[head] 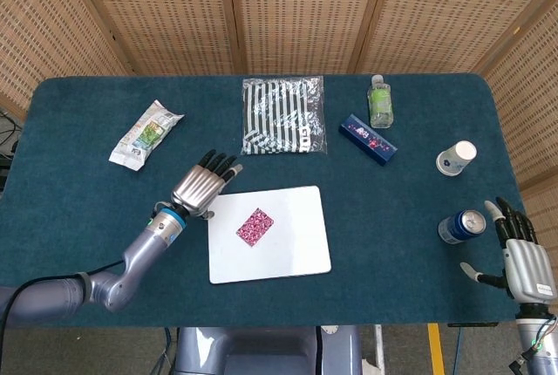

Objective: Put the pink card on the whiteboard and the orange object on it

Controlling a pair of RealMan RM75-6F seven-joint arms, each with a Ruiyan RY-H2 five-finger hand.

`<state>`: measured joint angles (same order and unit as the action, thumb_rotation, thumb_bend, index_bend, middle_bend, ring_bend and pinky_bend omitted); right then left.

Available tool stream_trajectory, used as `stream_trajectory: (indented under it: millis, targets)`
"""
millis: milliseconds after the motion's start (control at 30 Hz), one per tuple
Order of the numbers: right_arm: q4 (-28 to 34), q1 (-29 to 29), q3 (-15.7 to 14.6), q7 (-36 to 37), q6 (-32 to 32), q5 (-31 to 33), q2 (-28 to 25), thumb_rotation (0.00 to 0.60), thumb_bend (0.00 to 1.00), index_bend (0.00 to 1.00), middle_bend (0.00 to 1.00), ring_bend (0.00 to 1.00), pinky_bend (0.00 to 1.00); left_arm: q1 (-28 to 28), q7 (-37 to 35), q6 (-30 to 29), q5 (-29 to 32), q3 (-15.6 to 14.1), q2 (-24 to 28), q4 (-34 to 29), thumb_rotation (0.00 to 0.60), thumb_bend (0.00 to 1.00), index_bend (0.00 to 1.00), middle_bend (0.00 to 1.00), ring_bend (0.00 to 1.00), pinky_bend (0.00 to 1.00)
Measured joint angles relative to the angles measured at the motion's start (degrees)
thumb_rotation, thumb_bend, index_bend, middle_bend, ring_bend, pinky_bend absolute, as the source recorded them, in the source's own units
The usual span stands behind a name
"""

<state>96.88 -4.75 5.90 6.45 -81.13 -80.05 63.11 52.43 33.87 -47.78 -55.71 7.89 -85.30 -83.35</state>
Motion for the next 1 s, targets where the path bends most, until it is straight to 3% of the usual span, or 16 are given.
stream_trajectory:
  millis: [333,567,1000]
  targets:
    - [0.38,-0.21,-0.02,-1.07,0.36,0.27,0.05,0.600,0.05,0.00,0.00,0.00,0.00,-0.69,-13.76,5.86,-4.31,-0.16,-1.07,17.33,0.600,0.24,0.34,0.00,0.00,0.00]
    - [0.77,-0.38,0.15,-1.88,0.88,1.24,0.07,0.600,0.05,0.00,0.00,0.00,0.00,-0.39,-21.18,9.54,-7.57,-0.53,-5.14,27.86,0.600,0.23,0.35,0.00,0.00,0.00]
    - [0.89,-0.53,0.12,-0.85,1.56,1.42,-0.44,0.600,0.05,0.00,0.00,0.00,0.00,0.26,-30.17,11.35,-14.75,-1.88,-13.15,39.65,0.600,0.25,0.37,0.00,0.00,0.00]
